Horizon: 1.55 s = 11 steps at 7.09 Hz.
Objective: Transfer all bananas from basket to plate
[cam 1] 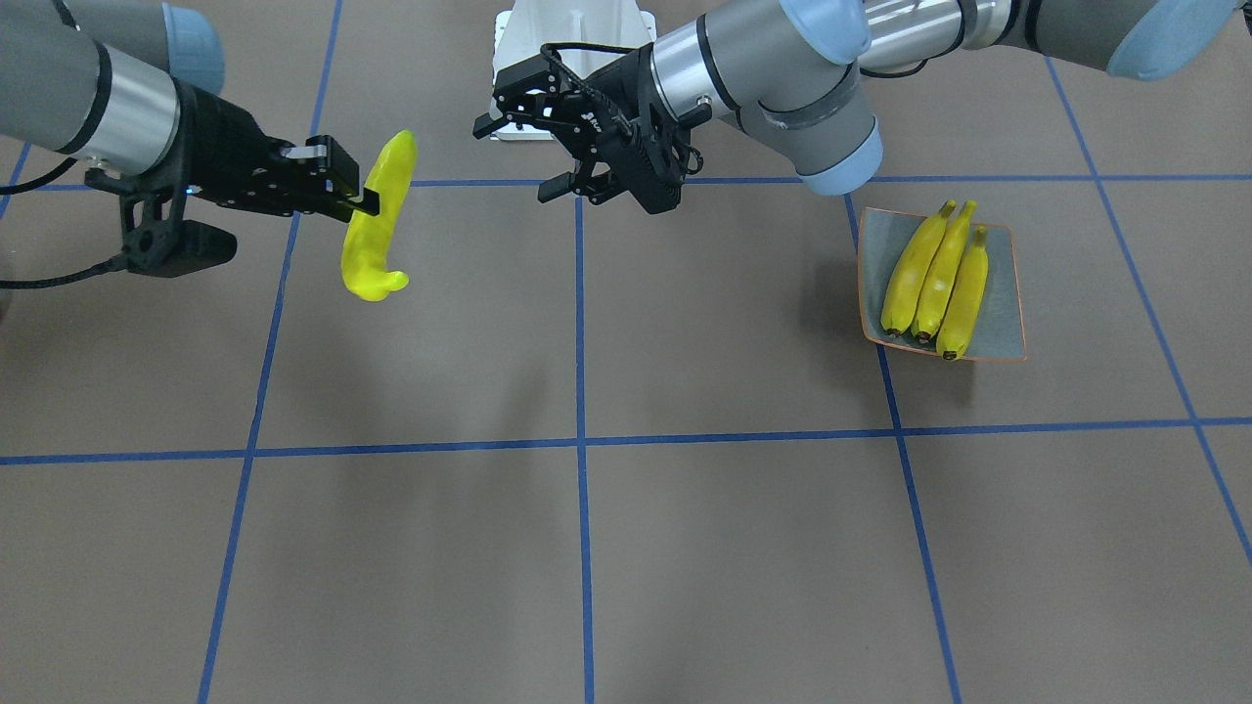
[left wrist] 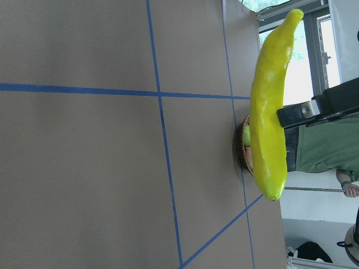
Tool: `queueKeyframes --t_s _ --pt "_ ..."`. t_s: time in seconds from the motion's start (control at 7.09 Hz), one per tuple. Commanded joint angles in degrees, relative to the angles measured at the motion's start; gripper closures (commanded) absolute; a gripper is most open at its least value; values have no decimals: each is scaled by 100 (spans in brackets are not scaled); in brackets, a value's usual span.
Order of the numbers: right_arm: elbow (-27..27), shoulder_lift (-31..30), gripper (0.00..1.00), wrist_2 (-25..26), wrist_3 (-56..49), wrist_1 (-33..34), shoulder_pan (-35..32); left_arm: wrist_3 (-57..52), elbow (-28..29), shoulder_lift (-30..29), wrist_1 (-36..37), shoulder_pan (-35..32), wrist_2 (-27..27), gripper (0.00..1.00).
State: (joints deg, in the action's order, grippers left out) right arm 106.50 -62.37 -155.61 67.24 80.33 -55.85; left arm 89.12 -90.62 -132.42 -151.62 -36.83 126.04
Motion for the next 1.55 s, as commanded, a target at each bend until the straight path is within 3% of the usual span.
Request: queueKeyframes --t_s 0.0,0.99,1.41 --pt "37 163 100 170 325 -78 301 9 -8 -3 -8 -8 0 0" --pt "37 190 100 330 492 -290 452 167 10 -56 -8 185 -9 0" --pt "37 199 100 330 501 -299 452 176 18 -108 1 387 -246 0"
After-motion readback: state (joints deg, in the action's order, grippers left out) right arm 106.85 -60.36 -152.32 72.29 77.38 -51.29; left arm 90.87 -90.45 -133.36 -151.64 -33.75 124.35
